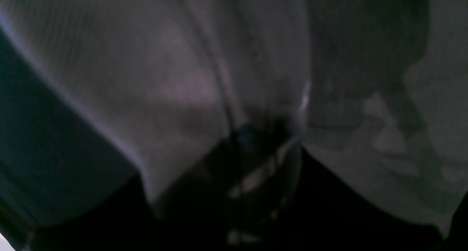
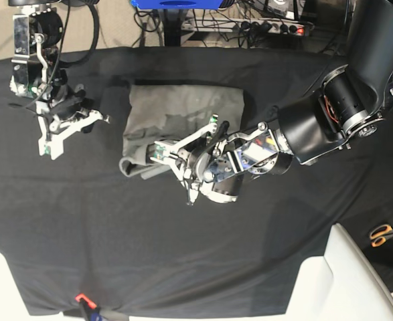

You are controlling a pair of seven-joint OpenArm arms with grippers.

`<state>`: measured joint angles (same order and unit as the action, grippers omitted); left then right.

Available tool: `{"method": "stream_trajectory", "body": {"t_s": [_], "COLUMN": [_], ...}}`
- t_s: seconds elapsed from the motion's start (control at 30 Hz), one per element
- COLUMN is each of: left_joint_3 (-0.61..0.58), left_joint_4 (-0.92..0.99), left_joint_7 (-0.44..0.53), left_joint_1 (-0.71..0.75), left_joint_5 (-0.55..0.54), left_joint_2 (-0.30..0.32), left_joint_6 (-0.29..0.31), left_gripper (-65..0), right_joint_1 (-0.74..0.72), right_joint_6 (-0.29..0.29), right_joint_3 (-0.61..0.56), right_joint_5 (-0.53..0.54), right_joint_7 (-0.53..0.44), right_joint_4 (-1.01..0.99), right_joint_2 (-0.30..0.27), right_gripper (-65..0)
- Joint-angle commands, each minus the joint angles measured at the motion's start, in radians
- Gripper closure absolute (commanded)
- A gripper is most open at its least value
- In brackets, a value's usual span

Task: Fold the T-shirt properly
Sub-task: 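Drag the shirt with the left gripper to square it on the table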

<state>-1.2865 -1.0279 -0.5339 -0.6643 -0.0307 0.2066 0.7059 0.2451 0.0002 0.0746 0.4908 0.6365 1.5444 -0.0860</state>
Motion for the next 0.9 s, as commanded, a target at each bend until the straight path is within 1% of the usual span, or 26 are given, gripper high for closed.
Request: {"method": "stream_trajectory", "body": {"t_s": [0.0,0.23,0.3,0.33,0.37,0.43,0.5,0.57,0.63,0.73,0.8,0.87], "left_joint_3": [0.009,0.009,0.009,0.009,0.009,0.009,0.012,0.012,0.012,0.017,0.063,0.163], "left_joint_4": [-0.010,-0.009,-0.007,-0.007,-0.007,0.002,0.025,0.047,0.053,0.059,0.059,0.048], "left_joint_7": [0.005,0.004,0.004,0.004,0.004,0.004,0.004,0.007,0.008,0.010,0.005,0.002], "left_joint_1": [-0.028,-0.031,-0.033,-0.035,-0.044,-0.053,-0.065,-0.085,-0.102,-0.157,-0.191,-0.217], "left_joint_5": [0.004,0.005,0.005,0.005,0.005,0.005,0.005,0.004,0.004,-0.002,-0.004,-0.004], "left_joint_2": [-0.002,0.006,0.007,0.007,0.007,0.004,0.000,-0.002,-0.002,-0.006,-0.022,-0.032], "left_joint_6": [-0.008,-0.008,-0.008,-0.008,-0.008,-0.008,-0.008,-0.008,-0.008,-0.008,-0.008,-0.008], "left_gripper": [0.0,0.0,-12.5,-20.7,-26.5,-40.3,-51.8,-60.2,-64.5,-65.0,-65.0,-65.0], "right_joint_1": [-0.007,-0.007,-0.008,-0.008,-0.008,-0.008,-0.007,-0.003,-0.002,0.000,0.000,0.000], "right_joint_6": [0.008,0.008,0.008,0.008,0.008,0.010,0.011,0.011,0.013,0.013,0.013,0.013], "right_joint_3": [0.003,0.001,0.000,-0.002,-0.003,-0.003,-0.005,-0.005,-0.005,-0.006,-0.006,-0.006], "right_joint_5": [0.007,0.007,0.007,0.007,0.007,0.007,0.007,0.007,0.007,0.007,0.007,0.007], "right_joint_7": [-0.014,-0.014,-0.014,-0.014,-0.014,-0.014,-0.014,-0.013,-0.013,-0.013,-0.013,-0.013], "right_joint_4": [0.017,0.017,0.017,0.017,0.017,0.017,0.017,0.017,0.017,0.017,0.017,0.017], "right_joint_2": [-0.010,-0.010,-0.010,-0.010,-0.010,-0.010,-0.010,-0.010,-0.008,-0.007,-0.007,-0.007], "right_gripper": [-0.2,-0.2,-0.2,-0.2,-0.2,-0.2,-0.2,-0.2,-0.2,-0.2,-0.2,-0.2]}}
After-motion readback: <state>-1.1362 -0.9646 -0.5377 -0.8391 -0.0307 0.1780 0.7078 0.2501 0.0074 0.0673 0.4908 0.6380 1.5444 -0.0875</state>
